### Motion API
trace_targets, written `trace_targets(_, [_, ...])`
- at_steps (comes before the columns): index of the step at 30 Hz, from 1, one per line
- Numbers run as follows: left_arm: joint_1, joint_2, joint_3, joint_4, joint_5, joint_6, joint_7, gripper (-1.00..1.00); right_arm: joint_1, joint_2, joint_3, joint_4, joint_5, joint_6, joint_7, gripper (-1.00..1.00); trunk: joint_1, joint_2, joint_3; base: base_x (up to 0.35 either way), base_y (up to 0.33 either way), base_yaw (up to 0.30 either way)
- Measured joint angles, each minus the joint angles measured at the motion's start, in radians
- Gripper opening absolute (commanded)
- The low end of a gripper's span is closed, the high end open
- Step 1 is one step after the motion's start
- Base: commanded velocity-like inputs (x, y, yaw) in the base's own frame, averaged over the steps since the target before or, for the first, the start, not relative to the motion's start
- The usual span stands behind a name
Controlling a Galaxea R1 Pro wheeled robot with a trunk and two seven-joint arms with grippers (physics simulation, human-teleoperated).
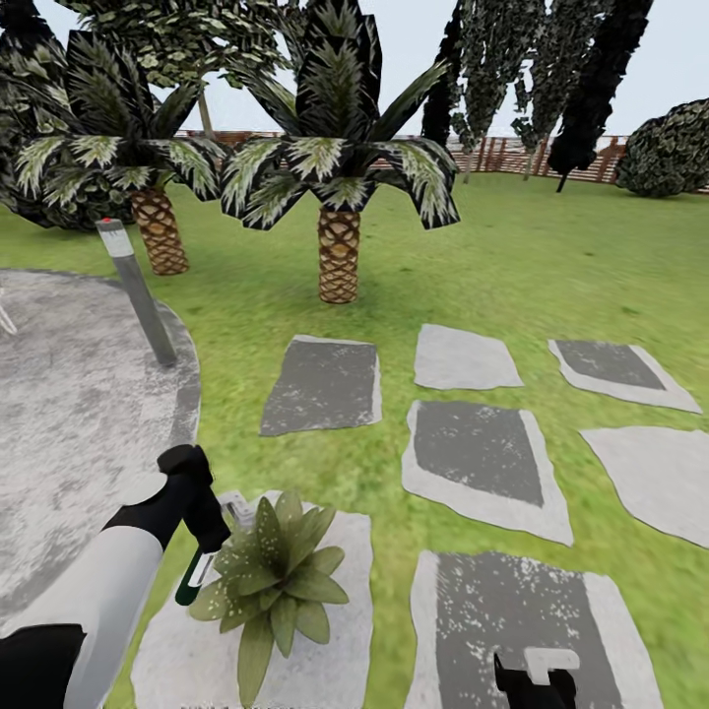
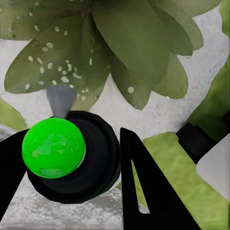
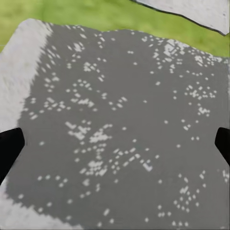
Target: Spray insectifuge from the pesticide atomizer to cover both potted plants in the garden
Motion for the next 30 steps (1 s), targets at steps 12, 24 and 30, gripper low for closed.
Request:
trace_targets(12, [0.014,0.003,-0.004,0.001,0.002,0.001,0.01,-1.0,0.0,0.0,-0.001,-0.002,-0.001,0.0,0.0,1.0,0.0,0.0,0.0,-0.077,-0.133,0.148])
trace_targets(24, [0.015,0.013,0.009,0.004,0.002,0.001,0.026,-1.0,0.0,0.0,-0.001,-0.002,-0.001,0.0,-0.002,1.0,0.001,0.0,0.0,-0.292,-0.124,0.21])
trace_targets(30, [0.017,0.012,0.009,0.014,0.001,0.001,0.043,-1.0,0.0,-0.003,-0.001,-0.003,0.0,0.0,-0.001,1.0,0.0,0.0,0.0,-0.141,-0.038,0.006])
